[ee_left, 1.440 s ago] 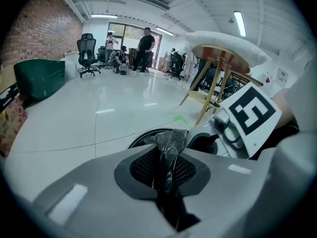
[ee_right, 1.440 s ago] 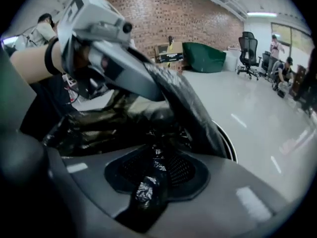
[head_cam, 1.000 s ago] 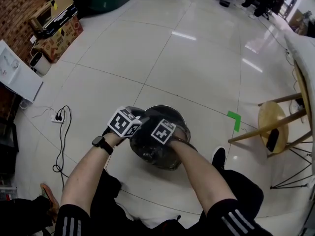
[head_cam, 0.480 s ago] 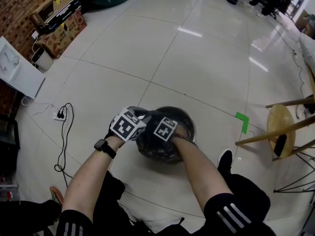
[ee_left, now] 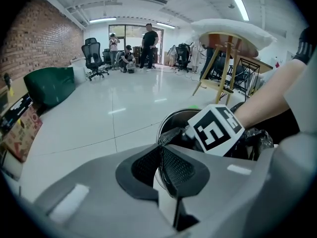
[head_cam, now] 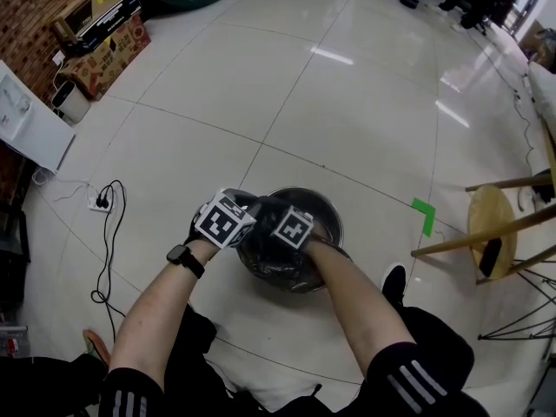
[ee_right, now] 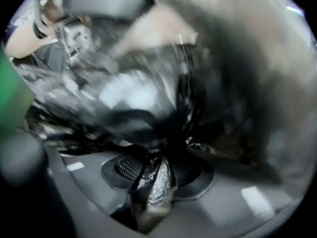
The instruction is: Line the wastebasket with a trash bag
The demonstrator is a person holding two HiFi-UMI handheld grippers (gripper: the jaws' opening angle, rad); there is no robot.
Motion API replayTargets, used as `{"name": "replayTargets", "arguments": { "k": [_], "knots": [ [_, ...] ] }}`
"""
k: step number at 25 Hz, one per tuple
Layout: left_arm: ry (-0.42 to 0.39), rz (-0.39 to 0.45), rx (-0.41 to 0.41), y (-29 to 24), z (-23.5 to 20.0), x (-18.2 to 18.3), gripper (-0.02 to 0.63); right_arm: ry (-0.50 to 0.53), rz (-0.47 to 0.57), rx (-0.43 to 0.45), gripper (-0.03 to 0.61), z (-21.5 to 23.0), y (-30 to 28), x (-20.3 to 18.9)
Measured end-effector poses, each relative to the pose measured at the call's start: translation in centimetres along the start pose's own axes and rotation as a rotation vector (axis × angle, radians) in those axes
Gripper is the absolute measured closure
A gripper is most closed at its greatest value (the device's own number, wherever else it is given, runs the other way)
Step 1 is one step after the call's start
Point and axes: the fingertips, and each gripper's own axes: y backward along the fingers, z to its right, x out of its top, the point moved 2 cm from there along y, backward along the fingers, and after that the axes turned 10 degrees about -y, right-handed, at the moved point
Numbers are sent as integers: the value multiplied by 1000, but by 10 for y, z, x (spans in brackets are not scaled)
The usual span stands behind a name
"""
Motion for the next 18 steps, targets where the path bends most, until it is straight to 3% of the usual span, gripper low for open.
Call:
{"name": "replayTargets", "arguments": {
  "k": [8,12,15,18],
  "knots": [
    [4,15,29,4,2,0,612,-18,78,16,392,-30,64,23],
    [13,16,36,11,4,3,614,35,34,-11,299,-39,84,17],
    [21,27,43,16,4,4,614,-34,38,16,300,-39,95,14],
    [17,32,43,18,5,5,614,-114,108,76,301,-46,113,17]
  ]
}}
